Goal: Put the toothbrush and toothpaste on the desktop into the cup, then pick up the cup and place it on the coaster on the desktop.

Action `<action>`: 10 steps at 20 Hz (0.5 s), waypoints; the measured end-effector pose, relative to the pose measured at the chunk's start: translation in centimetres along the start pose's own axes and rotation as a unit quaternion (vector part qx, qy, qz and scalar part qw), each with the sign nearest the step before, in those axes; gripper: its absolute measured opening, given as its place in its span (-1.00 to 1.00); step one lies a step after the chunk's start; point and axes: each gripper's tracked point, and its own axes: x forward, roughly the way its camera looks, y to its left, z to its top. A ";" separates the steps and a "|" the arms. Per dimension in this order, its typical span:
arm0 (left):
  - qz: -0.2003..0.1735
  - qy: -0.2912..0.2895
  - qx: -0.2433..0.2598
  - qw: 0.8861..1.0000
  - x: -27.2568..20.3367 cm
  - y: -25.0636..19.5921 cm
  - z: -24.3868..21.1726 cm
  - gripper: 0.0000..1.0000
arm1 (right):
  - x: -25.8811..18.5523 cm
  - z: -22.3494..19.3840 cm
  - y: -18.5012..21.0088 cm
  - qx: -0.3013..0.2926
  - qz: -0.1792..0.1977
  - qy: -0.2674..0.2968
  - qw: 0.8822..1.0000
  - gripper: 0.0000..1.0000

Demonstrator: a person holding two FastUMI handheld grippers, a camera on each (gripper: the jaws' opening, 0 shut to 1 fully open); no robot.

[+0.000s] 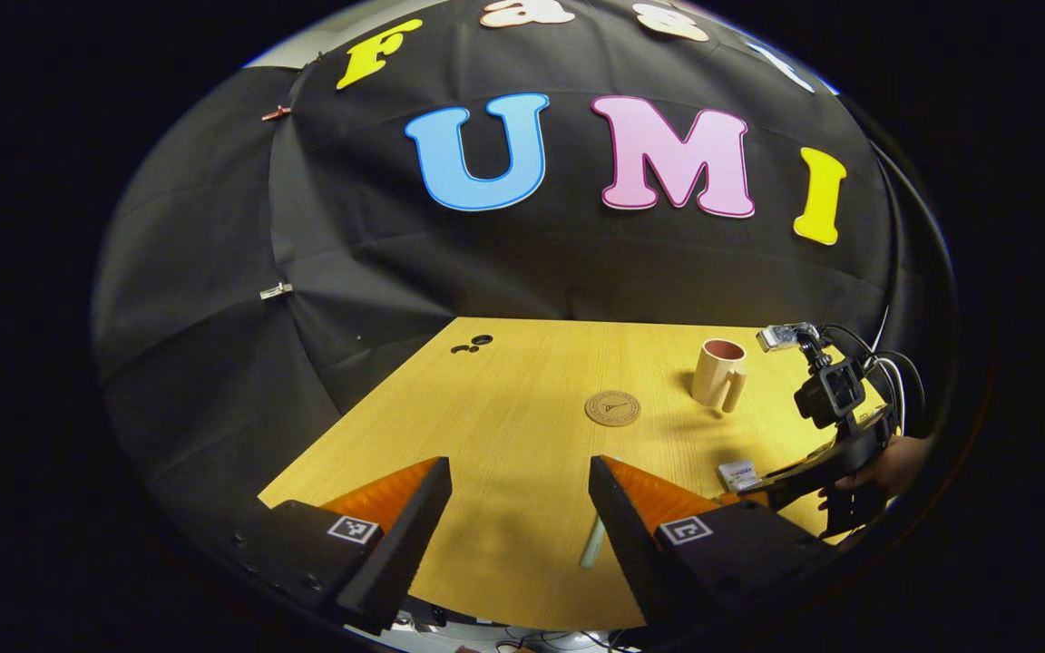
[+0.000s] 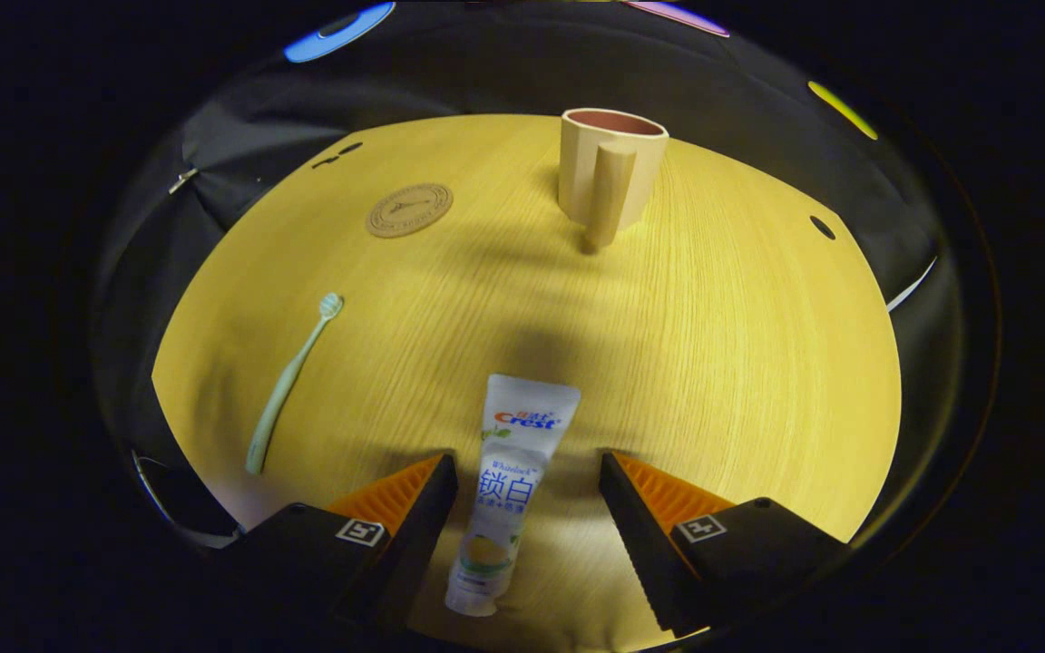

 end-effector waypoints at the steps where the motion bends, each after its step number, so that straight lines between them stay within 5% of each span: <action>1: -0.001 0.000 0.002 1.000 0.0 -0.1 -0.1 0.94 | 0.2 -0.1 0.1 -0.001 -0.002 0.006 1.000 0.94; 5: -0.009 0.001 0.003 1.000 0.0 -0.2 -0.4 0.94 | 0.3 -0.6 0.4 0.004 -0.014 0.018 1.000 0.67; 9: -0.022 0.002 0.005 1.000 0.0 -0.3 -0.8 0.94 | 0.1 -0.9 1.0 0.007 -0.015 0.031 0.999 -0.07; 10: -0.025 0.002 0.004 1.000 -0.1 -0.2 -0.9 0.94 | 0.1 -1.0 1.1 0.005 -0.015 0.034 0.999 -0.11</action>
